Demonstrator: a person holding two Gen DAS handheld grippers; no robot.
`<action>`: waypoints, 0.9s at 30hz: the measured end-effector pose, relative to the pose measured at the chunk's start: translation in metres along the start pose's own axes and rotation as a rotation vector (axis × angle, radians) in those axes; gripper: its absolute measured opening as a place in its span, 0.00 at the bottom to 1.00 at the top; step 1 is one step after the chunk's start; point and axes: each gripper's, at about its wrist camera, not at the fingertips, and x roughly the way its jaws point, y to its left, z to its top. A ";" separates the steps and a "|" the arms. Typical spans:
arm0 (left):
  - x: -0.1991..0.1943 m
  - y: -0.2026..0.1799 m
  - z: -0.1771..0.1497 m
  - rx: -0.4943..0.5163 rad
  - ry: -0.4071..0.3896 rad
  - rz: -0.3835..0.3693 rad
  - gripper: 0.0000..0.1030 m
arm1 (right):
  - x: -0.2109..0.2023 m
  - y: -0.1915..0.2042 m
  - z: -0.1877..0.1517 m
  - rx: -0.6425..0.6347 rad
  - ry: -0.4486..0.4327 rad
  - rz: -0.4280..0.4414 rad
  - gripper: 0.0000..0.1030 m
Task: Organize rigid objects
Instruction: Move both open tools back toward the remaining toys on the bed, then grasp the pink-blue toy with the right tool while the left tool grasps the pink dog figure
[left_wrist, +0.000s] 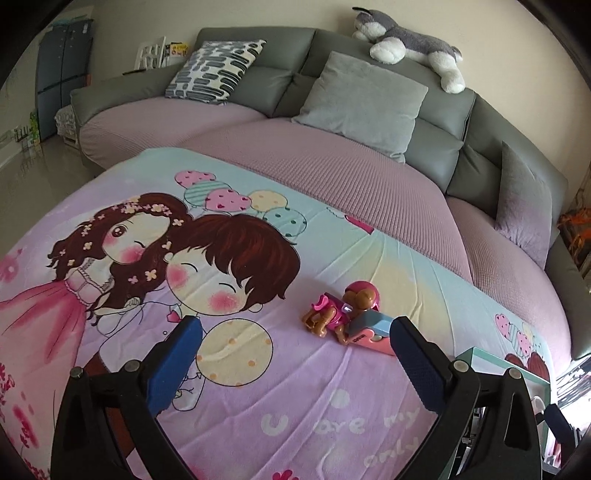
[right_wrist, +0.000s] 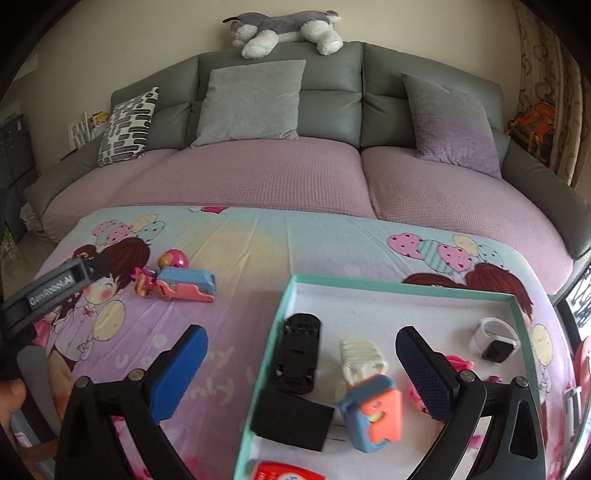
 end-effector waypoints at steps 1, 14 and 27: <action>0.003 0.000 0.001 0.007 0.010 0.008 0.98 | 0.002 0.006 0.003 -0.008 0.002 0.010 1.00; 0.059 0.038 0.024 0.034 0.205 0.018 0.98 | 0.055 0.062 0.034 -0.034 0.037 0.154 1.00; 0.087 0.050 0.035 -0.029 0.247 -0.090 0.98 | 0.114 0.091 0.031 -0.031 0.128 0.197 1.00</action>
